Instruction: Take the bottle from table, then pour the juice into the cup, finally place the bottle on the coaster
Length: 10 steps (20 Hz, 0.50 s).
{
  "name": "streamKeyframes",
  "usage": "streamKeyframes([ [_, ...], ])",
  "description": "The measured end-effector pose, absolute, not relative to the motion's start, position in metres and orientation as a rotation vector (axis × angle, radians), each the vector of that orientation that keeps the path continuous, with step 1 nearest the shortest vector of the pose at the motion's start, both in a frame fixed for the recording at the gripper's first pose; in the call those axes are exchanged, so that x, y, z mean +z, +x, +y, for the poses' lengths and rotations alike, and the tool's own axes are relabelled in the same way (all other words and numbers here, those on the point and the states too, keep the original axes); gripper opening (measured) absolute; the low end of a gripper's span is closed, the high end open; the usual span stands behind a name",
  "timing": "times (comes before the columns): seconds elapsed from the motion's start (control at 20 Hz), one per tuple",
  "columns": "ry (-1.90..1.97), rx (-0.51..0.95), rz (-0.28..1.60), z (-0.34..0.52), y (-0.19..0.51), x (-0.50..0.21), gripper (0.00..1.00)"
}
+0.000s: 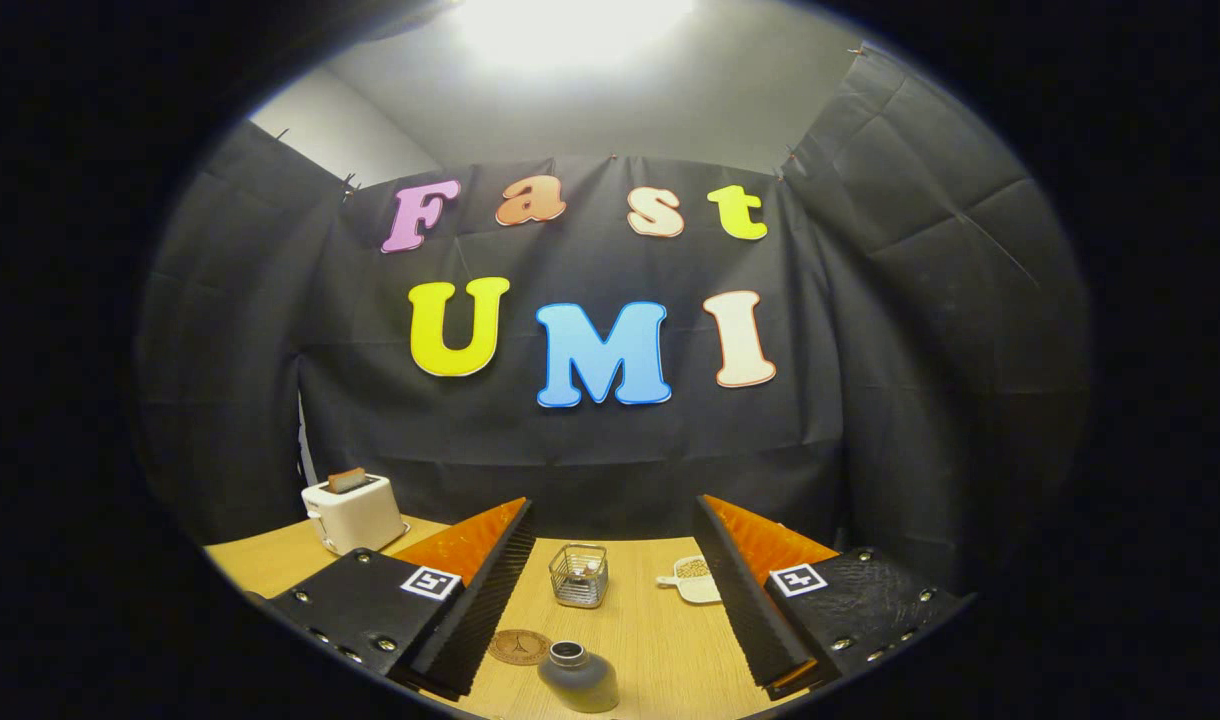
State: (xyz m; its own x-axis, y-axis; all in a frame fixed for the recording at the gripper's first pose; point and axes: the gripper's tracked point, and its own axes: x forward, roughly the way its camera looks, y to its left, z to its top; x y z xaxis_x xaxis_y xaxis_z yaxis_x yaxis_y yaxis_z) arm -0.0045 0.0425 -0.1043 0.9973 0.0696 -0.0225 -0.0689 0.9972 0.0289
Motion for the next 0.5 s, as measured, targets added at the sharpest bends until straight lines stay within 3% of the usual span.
streamKeyframes([
  [0.5, 0.063, 0.088, 0.109, 0.071, -0.005, -0.236, 0.97],
])
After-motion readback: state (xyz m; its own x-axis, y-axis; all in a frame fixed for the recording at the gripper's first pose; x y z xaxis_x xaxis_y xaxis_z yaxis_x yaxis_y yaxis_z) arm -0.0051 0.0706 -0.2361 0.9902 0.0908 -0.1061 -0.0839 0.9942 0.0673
